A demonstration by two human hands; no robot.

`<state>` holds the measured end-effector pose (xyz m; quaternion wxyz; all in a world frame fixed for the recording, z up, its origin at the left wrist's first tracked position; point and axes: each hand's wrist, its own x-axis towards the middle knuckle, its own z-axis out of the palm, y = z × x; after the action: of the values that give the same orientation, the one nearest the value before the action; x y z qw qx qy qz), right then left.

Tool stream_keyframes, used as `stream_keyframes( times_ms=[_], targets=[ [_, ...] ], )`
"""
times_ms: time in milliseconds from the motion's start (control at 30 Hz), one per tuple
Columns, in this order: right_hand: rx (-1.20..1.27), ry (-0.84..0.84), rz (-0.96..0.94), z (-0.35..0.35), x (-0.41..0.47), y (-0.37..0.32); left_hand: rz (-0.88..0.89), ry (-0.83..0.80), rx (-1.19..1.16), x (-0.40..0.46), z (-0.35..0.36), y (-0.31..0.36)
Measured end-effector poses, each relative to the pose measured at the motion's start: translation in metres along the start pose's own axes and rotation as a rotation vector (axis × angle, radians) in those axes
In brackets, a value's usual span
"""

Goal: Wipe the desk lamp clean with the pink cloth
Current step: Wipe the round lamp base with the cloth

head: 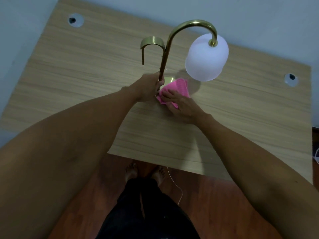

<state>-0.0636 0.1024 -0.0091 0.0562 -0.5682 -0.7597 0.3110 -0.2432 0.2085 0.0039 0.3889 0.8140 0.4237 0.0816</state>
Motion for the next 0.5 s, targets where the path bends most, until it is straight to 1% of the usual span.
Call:
stream_keyframes(
  times_ms=[67,133,167,200,267,300,333,367,433,467,500],
  targets=[
    [-0.016,-0.013,-0.009,-0.007,-0.011,0.016,-0.002,-0.002,0.004,0.0,0.0,0.0],
    [0.048,0.042,0.104,-0.016,-0.015,0.032,-0.01,0.006,0.0,0.0,0.001,0.0],
    [0.112,0.105,0.172,-0.021,-0.012,0.035,-0.015,0.008,-0.005,0.0,0.001,0.001],
    [0.243,0.182,0.251,-0.027,-0.007,0.034,-0.02,0.007,-0.013,0.0,0.001,0.001],
    [0.643,0.345,0.339,-0.033,0.008,0.026,-0.028,0.013,-0.028,0.0,0.001,0.001],
    [0.757,0.406,0.364,-0.032,0.019,0.025,-0.032,0.016,-0.036,0.0,0.001,0.001],
    [0.819,0.421,0.366,-0.028,0.03,0.027,-0.037,0.018,-0.045,0.0,0.001,0.002],
    [0.874,0.399,0.373,-0.026,0.037,0.025,-0.045,0.019,-0.053,-0.001,0.001,0.002],
    [0.784,0.334,0.405,-0.011,0.044,0.02,-0.058,0.02,-0.064,0.0,0.002,0.004],
    [0.693,0.315,0.415,0.002,0.042,0.023,-0.061,0.024,-0.071,0.0,0.003,0.004],
    [0.632,0.341,0.42,0.015,0.041,0.022,-0.063,0.028,-0.081,0.0,0.003,0.004]
  ],
)
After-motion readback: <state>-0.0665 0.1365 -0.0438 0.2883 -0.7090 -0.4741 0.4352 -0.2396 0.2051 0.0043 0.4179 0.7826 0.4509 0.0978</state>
